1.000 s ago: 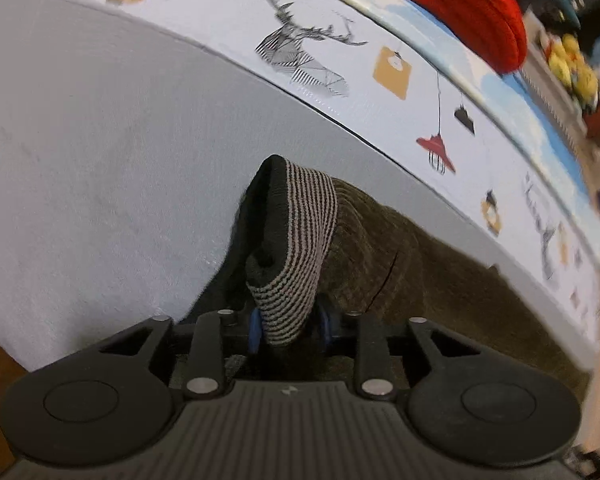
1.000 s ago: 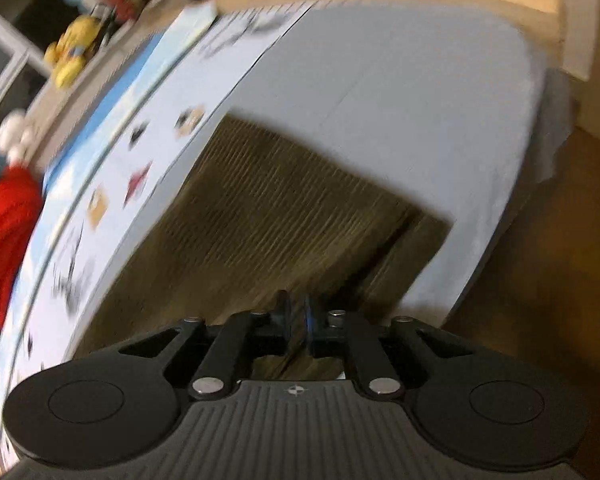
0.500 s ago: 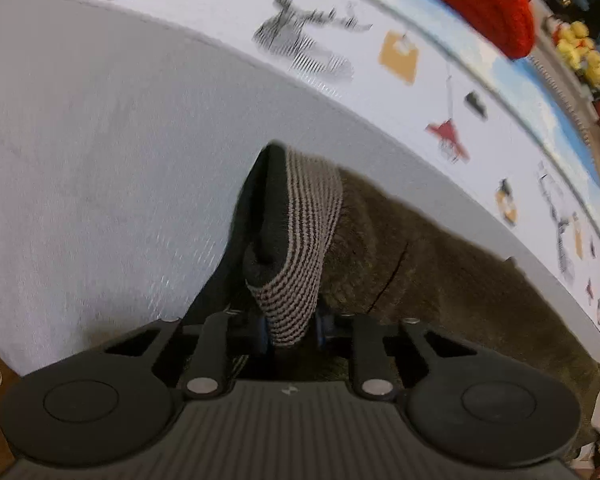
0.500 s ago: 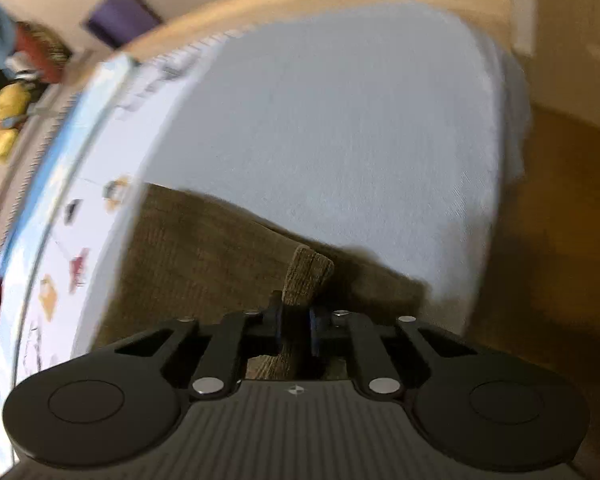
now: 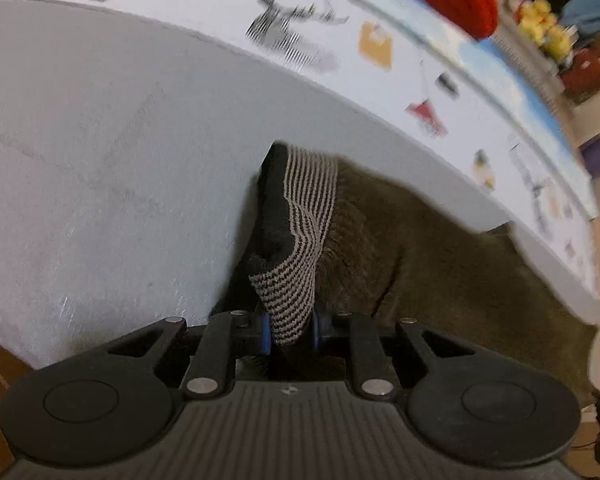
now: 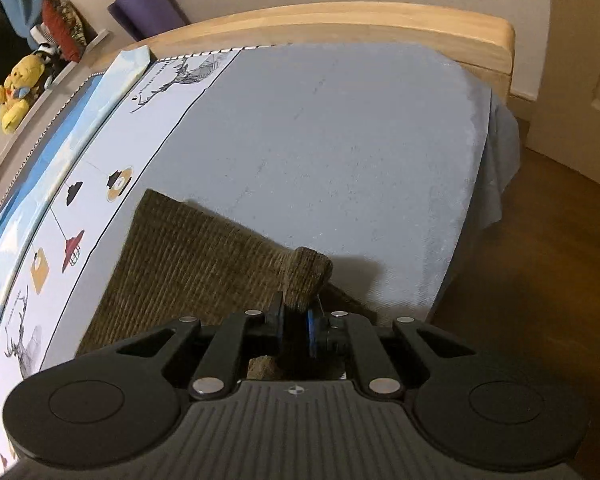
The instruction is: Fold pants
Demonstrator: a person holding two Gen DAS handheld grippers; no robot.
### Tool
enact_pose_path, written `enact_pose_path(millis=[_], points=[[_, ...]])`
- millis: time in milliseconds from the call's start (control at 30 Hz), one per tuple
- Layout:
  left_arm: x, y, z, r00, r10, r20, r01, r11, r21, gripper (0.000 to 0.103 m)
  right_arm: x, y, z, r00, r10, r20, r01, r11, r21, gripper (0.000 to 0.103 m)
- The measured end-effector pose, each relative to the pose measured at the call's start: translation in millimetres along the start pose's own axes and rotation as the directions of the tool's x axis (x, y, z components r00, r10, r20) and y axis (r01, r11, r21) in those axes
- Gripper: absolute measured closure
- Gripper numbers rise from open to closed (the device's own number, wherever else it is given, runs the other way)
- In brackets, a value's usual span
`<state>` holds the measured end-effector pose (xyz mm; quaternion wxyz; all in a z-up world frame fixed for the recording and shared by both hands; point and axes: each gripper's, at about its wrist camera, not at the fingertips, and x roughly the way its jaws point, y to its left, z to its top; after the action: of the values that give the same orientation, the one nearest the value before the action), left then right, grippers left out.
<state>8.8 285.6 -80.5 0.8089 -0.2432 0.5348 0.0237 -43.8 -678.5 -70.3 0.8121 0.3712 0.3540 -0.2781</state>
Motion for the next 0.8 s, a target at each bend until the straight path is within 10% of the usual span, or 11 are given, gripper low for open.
enact_pose_path(millis=[100, 300, 533, 700, 800], points=[[-6, 0, -3, 1.0, -0.017, 0.015, 0.017, 1.0, 0.01, 0.083, -19, 4, 2, 0.996, 0.054, 0.072, -0.05, 0.997, -0.052, 0.093], [10, -4, -10, 0.993, 0.084, -0.078, -0.077, 0.994, 0.084, 0.068, 16, 2, -13, 0.988, -0.132, -0.083, 0.124, 0.988, -0.092, 0.089], [-39, -18, -7, 0.967, 0.072, 0.246, -0.106, 0.986, 0.127, 0.061, -19, 30, -8, 0.97, -0.186, 0.159, 0.218, 0.951, -0.219, 0.076], [-25, -57, -14, 0.97, -0.053, 0.236, -0.03, 0.942, 0.335, 0.064, -33, 44, -10, 0.981, 0.047, 0.187, 0.009, 0.956, -0.293, 0.075], [19, -63, -19, 0.992, 0.108, 0.072, -0.128, 0.902, 0.412, 0.069, 1, 49, -19, 0.997, 0.07, -0.042, -0.08, 0.943, -0.323, 0.075]])
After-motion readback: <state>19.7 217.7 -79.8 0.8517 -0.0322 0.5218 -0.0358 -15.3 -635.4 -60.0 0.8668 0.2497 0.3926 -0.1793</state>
